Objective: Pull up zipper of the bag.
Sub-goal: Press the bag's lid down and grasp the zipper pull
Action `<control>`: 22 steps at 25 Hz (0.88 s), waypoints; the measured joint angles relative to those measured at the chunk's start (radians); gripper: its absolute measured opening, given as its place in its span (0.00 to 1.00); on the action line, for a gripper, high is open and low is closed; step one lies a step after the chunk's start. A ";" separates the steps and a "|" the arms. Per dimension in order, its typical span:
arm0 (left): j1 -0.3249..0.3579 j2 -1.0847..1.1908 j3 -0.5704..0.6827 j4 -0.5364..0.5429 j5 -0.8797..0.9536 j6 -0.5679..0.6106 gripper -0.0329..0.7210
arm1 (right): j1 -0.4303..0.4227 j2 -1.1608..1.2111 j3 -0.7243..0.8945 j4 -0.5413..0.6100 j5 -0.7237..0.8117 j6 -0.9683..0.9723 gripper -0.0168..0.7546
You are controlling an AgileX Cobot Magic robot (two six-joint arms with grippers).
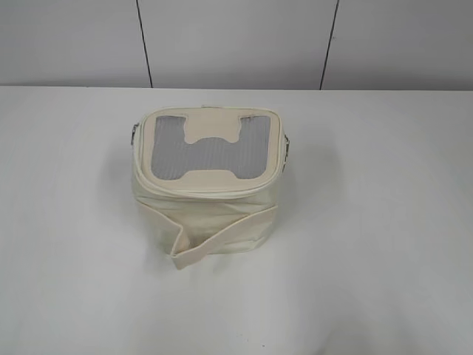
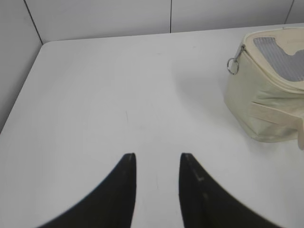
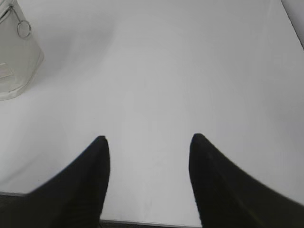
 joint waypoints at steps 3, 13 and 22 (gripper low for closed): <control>0.000 0.000 0.000 0.000 0.000 0.000 0.36 | 0.000 0.000 0.000 0.000 0.000 0.000 0.58; 0.000 0.000 0.000 0.000 0.000 0.000 0.36 | 0.000 0.000 0.000 0.000 0.000 0.000 0.58; 0.000 0.000 0.000 0.000 0.000 0.000 0.36 | 0.000 0.000 0.000 0.000 0.000 0.000 0.58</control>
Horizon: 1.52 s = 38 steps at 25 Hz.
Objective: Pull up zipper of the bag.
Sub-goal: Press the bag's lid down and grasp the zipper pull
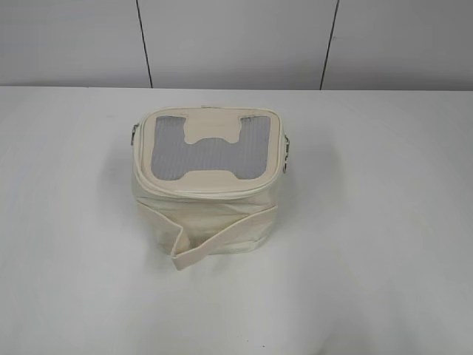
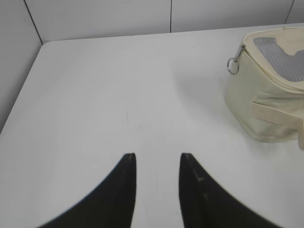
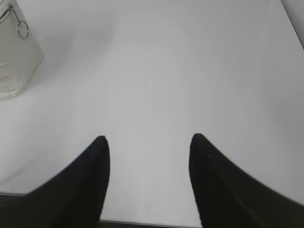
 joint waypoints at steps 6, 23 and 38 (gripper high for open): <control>0.000 0.000 0.000 0.000 0.000 0.000 0.36 | 0.000 0.007 -0.005 0.079 -0.015 -0.021 0.55; 0.000 0.000 0.000 -0.005 0.000 0.000 0.36 | 0.003 1.567 -0.635 1.076 -0.318 -1.272 0.47; 0.000 0.255 -0.013 -0.273 -0.105 0.077 0.36 | 0.222 2.358 -1.626 0.942 0.068 -1.110 0.58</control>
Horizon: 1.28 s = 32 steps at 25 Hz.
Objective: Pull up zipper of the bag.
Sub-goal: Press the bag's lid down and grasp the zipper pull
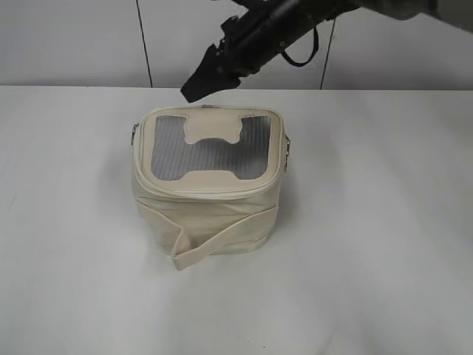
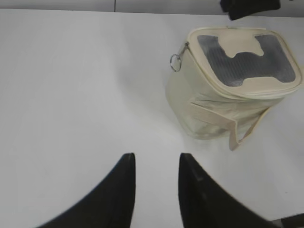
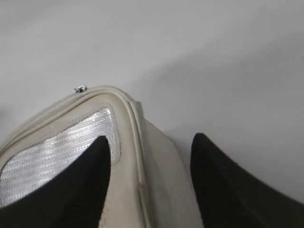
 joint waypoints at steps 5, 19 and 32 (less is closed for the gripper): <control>0.000 0.124 0.000 -0.159 -0.067 0.131 0.36 | 0.030 0.070 -0.058 -0.007 0.003 0.031 0.58; 0.049 0.811 -0.132 -0.828 -0.164 0.874 0.37 | 0.031 0.076 -0.060 -0.026 0.018 0.040 0.29; 0.214 1.379 -0.304 -0.994 0.040 1.357 0.53 | 0.032 0.076 -0.064 -0.037 0.033 0.059 0.07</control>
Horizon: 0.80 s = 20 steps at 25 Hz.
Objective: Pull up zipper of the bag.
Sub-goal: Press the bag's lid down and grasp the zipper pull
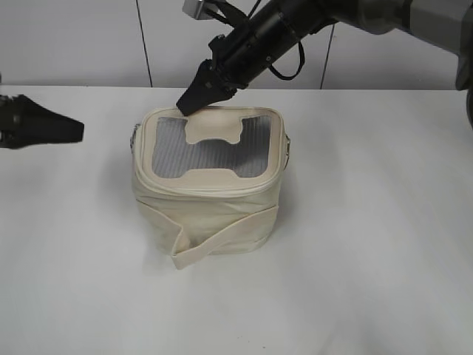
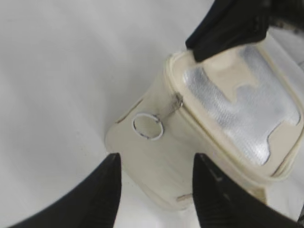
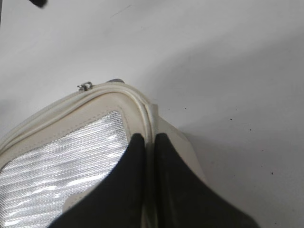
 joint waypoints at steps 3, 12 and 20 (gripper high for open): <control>-0.042 0.065 0.000 0.010 -0.023 0.149 0.56 | 0.000 0.000 0.000 0.000 0.001 0.003 0.07; -0.210 0.084 -0.039 0.016 -0.341 0.355 0.57 | 0.000 0.000 0.000 0.000 0.001 0.011 0.07; -0.285 0.174 -0.155 0.148 -0.403 0.361 0.57 | 0.000 0.000 0.000 0.000 0.001 0.020 0.07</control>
